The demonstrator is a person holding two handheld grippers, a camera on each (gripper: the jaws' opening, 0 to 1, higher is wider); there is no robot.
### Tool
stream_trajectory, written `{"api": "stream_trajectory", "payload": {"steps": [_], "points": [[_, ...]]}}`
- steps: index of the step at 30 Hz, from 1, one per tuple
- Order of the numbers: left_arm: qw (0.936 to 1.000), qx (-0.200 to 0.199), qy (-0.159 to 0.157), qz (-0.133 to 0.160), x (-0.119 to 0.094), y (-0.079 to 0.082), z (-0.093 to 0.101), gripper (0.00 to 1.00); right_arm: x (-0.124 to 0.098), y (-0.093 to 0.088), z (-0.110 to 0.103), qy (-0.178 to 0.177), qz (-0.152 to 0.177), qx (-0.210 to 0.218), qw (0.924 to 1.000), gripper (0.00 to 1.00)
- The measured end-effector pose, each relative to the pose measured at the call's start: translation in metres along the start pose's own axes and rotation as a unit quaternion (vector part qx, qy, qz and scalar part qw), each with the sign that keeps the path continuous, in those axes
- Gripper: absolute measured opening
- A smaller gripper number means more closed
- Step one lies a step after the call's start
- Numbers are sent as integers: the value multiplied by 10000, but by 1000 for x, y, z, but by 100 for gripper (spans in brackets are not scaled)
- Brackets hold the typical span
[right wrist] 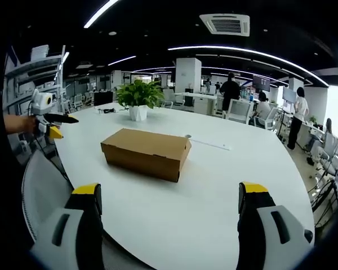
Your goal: Operate the shoe box by opening the lid, removing the specified soft item, and placing it in the target area until the item is outside and the box remains undamaged.
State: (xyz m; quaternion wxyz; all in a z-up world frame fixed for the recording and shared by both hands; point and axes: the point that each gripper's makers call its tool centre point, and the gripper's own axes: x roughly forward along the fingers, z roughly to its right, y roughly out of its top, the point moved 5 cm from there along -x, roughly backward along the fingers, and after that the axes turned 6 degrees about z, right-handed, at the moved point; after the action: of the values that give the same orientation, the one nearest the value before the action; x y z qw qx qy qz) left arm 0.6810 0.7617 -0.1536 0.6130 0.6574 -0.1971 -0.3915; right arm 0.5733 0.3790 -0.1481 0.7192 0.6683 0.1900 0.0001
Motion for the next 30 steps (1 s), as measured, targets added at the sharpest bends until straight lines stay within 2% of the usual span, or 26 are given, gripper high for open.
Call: {"api": "stream_trajectory", "payload": {"steps": [14, 30], "points": [[9999, 47, -54, -78, -3, -1, 10, 100, -2, 1, 1, 50, -17, -81, 10000, 96], [10000, -30, -8, -69, -3, -4, 4, 100, -1, -2, 0, 80, -51, -73, 9999, 96]]}}
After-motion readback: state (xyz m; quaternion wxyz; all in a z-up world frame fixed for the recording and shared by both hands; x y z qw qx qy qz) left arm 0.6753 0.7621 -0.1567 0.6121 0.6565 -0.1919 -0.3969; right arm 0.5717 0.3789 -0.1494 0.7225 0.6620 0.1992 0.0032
